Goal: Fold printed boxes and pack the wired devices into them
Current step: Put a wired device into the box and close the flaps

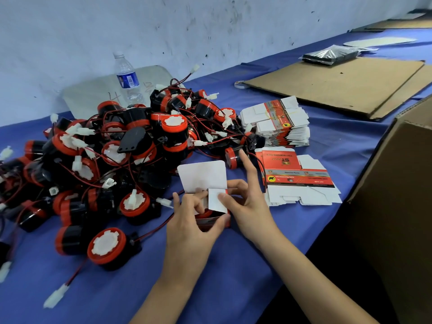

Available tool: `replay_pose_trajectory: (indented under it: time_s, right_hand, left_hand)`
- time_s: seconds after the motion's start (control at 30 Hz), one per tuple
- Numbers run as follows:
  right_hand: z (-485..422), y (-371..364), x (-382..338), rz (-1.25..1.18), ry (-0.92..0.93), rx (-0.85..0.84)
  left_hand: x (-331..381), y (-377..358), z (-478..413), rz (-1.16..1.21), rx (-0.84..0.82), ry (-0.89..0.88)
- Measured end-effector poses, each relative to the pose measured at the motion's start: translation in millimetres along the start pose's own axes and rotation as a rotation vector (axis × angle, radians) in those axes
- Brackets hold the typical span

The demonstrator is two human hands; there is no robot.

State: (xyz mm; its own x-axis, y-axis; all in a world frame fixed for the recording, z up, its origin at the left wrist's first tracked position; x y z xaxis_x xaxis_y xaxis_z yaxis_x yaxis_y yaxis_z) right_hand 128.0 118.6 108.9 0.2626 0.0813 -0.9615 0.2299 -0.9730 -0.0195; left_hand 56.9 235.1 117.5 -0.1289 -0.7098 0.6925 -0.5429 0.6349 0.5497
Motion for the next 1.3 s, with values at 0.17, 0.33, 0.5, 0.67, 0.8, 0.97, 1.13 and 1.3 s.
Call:
replay_pose_trajectory:
  time_s: [0.17,0.33,0.5,0.67,0.8,0.97,1.13,1.3]
  right_hand:
    - [-9,0,-1,0.017,-0.039,-0.108]
    - [-1,-5,-3,0.177,0.065,-0.095]
    - [2,-1,-11,0.122,0.084,-0.114]
    - [-15,-3,-17,0.021,-0.052,-0.086]
    - [-13,-7,-21,0.045,-0.090,-0.144]
    - [-17,-10,-32,0.056,-0.055,-0.021]
    - [-25,-10,-36,0.153,0.033,0.014]
    - [-21,-2,-33,0.139,0.043,-0.060]
  left_hand:
    - [0,-9,0,-0.155,-0.094,-0.192]
    - [4,-13,9,-0.457,-0.051,-0.222]
    - [10,-14,10,-0.417,-0.013,-0.240]
    - [10,-9,4,-0.286,-0.090,-0.174]
    - [8,-7,2,-0.205,-0.085,-0.165]
    - [6,-8,1,-0.196,-0.089,-0.192]
    - [1,-12,1,-0.154,-0.089,-0.119]
    - [1,-12,0,-0.121,-0.048,-0.107]
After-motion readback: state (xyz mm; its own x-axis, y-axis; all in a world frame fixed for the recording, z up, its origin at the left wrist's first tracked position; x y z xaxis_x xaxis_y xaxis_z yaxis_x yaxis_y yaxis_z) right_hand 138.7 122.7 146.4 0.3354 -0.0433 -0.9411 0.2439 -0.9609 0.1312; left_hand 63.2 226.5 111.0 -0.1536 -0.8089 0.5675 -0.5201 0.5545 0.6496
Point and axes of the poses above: each hand's wrist, its own z-axis away from the middle knuckle, its own y-axis out of the back of the hand, x = y × z, the point moved 3 cm from there along -z, towards the middle knuckle, and after that the axes turned 1 degree about x, right-handed, at the moved point
